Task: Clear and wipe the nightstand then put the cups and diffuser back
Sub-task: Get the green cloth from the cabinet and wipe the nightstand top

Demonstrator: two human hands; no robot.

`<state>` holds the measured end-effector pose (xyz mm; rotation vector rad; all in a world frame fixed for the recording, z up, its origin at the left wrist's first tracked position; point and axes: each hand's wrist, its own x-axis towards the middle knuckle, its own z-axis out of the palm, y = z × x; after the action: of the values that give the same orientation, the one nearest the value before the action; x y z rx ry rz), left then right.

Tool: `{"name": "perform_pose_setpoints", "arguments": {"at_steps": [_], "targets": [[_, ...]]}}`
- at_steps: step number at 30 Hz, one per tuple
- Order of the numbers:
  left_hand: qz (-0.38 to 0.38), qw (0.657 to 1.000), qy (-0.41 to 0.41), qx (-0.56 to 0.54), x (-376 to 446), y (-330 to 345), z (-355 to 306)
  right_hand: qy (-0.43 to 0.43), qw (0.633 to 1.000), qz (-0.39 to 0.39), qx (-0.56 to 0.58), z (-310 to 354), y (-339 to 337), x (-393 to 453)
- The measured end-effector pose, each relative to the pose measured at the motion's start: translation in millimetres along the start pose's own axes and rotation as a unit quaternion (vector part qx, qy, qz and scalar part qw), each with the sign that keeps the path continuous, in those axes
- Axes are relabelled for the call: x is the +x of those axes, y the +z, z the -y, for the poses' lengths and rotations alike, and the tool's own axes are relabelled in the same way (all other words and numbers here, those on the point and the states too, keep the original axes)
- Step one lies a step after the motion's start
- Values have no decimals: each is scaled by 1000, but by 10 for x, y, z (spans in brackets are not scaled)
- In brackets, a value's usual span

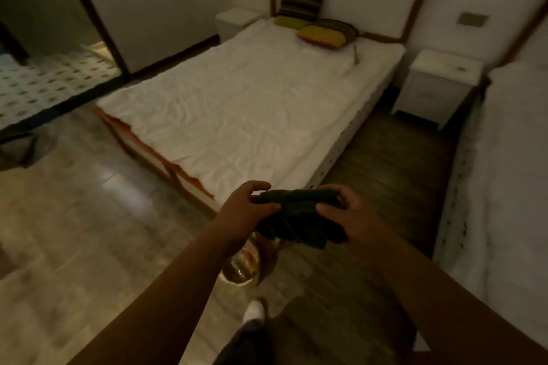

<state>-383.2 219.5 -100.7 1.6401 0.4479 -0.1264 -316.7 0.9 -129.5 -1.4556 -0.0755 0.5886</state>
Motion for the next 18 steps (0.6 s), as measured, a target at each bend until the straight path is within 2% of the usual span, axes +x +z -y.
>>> {"name": "perform_pose_setpoints", "arguments": {"at_steps": [4, 11, 18], "targets": [[21, 997, 54, 59, 730, 138, -228, -21, 995, -55, -82, 157, -265, 374], [133, 986, 80, 60, 1974, 455, -817, -26, 985, -168, 24, 649, -599, 1032], [194, 971, 102, 97, 2990, 1152, -1245, -19, 967, -254, 10, 892, -1395, 1687]]}}
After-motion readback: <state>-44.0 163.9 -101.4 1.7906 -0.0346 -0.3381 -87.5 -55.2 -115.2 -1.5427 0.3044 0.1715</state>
